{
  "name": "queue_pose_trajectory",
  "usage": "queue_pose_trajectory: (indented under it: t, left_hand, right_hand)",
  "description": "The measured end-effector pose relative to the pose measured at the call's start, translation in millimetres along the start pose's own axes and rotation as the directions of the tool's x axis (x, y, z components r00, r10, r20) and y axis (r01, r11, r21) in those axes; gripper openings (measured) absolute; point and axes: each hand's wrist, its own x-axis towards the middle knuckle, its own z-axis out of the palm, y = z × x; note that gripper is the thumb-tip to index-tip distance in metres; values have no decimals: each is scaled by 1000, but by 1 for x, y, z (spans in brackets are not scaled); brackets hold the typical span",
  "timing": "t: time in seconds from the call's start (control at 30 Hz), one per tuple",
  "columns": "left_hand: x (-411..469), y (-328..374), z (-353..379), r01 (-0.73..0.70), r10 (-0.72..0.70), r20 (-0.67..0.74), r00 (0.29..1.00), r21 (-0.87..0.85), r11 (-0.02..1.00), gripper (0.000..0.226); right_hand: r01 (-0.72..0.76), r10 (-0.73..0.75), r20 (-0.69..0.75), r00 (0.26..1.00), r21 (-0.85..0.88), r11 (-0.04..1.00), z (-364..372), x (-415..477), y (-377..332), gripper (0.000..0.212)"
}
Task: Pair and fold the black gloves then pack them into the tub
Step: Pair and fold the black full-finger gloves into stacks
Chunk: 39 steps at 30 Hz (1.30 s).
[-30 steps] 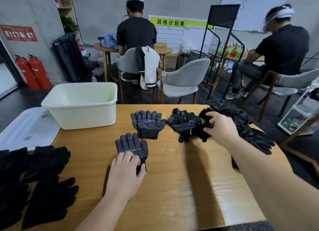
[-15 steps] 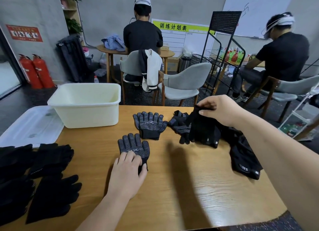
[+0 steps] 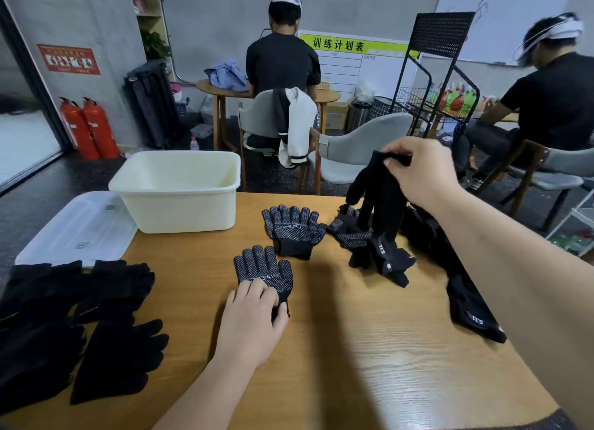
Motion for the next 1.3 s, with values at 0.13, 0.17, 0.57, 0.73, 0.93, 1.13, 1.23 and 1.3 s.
queue_pose_trajectory:
  t: [0.13,0.17,0.57,0.73,0.93,1.13,1.23,1.3]
  left_hand:
    - [0,-1,0,-5,4,10,1000,8,1000,27]
    - [0,0,0,-6,6,14,1000,12,1000,27]
    - [0,2,-3,2,-2,7,1000,6,1000,24]
    - [-2,3,-7,-37,37,59,998,-5,999,32]
    - [0,2,-6,-56,59,125,990,-32,998,47]
    - [2,2,-4,-31,36,127,991,-44,999,50]
    - [2,2,-4,-28,32,124,992,-40,999,48]
    - [3,2,-4,-24,29,125,992,-37,999,48]
  right_hand:
    - [47,-47,-275,960,-7,999,-5,6,-7,24]
    - [89,-87,-317,944,-9,996,-5,4,-10,23]
    - [292,-307,722,620,150,944,103,-181,24,33]
    - [144,-155,495,855,61,988,128,-174,55,25]
    - [199,1,430,903,-420,886,139,-137,74,40]
    - [224,88,531,843,-494,840,159,-96,70,58]
    - [230,140,570,810,-528,818,168,-85,71,66]
    - [213,152,546,824,-547,809,168,-82,74,67]
